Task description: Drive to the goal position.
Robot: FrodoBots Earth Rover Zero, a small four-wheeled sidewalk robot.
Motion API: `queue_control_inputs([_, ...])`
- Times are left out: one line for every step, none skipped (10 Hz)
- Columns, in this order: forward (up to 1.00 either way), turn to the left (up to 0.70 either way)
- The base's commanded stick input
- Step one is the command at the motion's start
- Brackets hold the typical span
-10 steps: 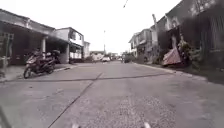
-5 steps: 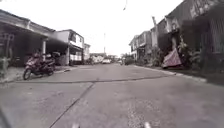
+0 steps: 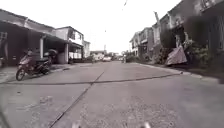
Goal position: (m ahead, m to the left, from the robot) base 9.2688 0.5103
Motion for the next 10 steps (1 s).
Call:
queue_control_inputs([0.85, 0.0])
queue_control_inputs([0.85, 0.0])
queue_control_inputs([0.85, 0.0])
queue_control_inputs([0.85, 0.0])
queue_control_inputs([0.85, 0.0])
queue_control_inputs([0.85, 0.0])
queue_control_inputs([0.85, 0.0])
queue_control_inputs([0.85, 0.0])
queue_control_inputs([0.85, 0.0])
queue_control_inputs([0.85, 0.0])
